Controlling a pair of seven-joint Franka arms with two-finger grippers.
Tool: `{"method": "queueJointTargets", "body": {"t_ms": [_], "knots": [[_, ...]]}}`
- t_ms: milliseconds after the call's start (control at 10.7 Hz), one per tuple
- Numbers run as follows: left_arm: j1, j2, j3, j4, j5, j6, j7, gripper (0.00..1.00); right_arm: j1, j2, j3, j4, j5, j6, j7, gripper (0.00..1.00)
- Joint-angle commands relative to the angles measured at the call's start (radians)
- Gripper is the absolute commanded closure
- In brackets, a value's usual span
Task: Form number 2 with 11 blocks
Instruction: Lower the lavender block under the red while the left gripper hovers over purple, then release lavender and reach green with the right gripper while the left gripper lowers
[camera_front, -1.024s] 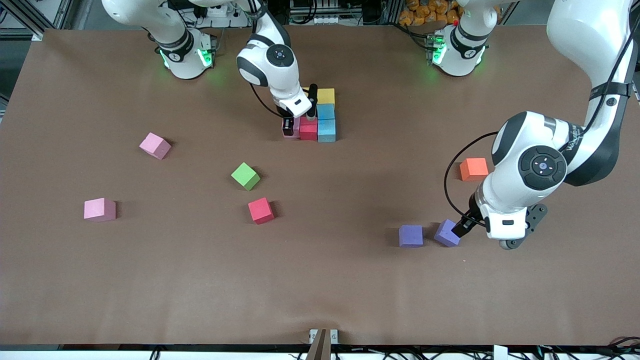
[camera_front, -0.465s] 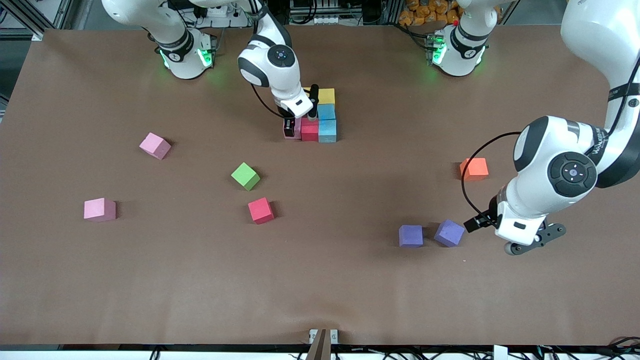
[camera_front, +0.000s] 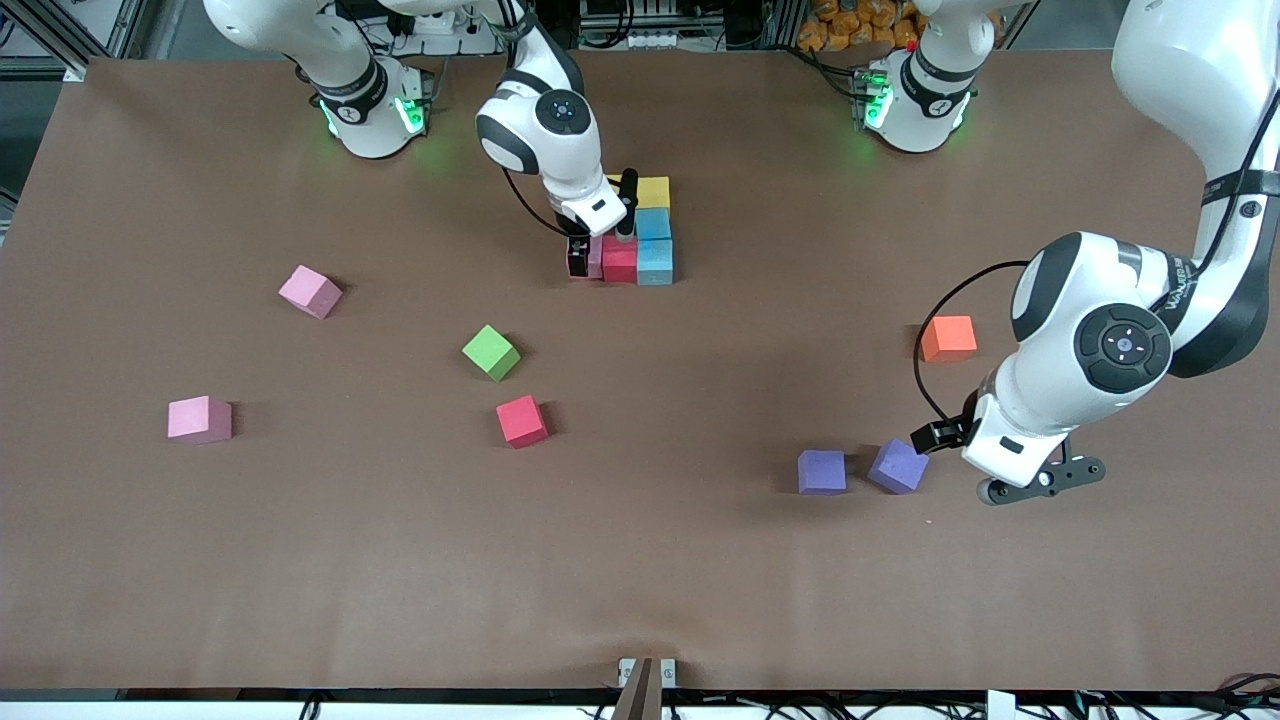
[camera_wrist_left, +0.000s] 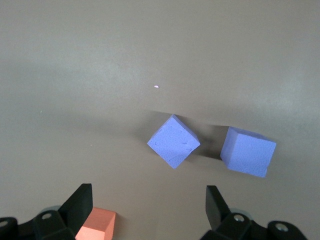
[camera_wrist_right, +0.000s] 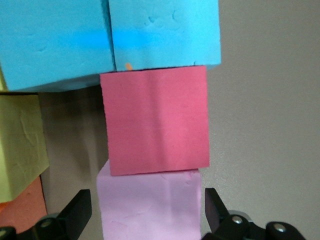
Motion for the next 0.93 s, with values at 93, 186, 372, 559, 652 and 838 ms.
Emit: {"method": "queueJointTargets", "body": {"t_ms": [93,186,372,559,652,838], "knots": [[0.024,0.014,-0.004,0.009,0.01,-0.015,0.094,0.0,-0.015,-0.061,0.021,0.003,-0.005,-0.086,0.009,0.0],[0.017,0.035,-0.004,0.009,0.008,-0.004,0.093,0.0,-0.015,-0.067,0.023,0.003,-0.005,-0.095,0.007,0.0],[0.007,0.085,-0.004,0.009,0.011,0.052,0.091,0.0,-0.018,-0.081,0.023,-0.006,-0.005,-0.097,0.007,0.0],[-0.012,0.138,-0.003,0.009,0.016,0.149,0.081,0.0,-0.051,-0.117,0.04,-0.014,-0.005,-0.127,0.001,0.0],[-0.034,0.152,0.008,0.009,0.02,0.166,0.053,0.0,-0.083,-0.142,0.059,-0.014,-0.005,-0.163,0.004,0.0],[-0.071,0.16,0.065,0.007,0.02,0.178,-0.025,0.0,-0.123,-0.171,0.06,-0.01,-0.003,-0.197,0.01,0.0]]}}
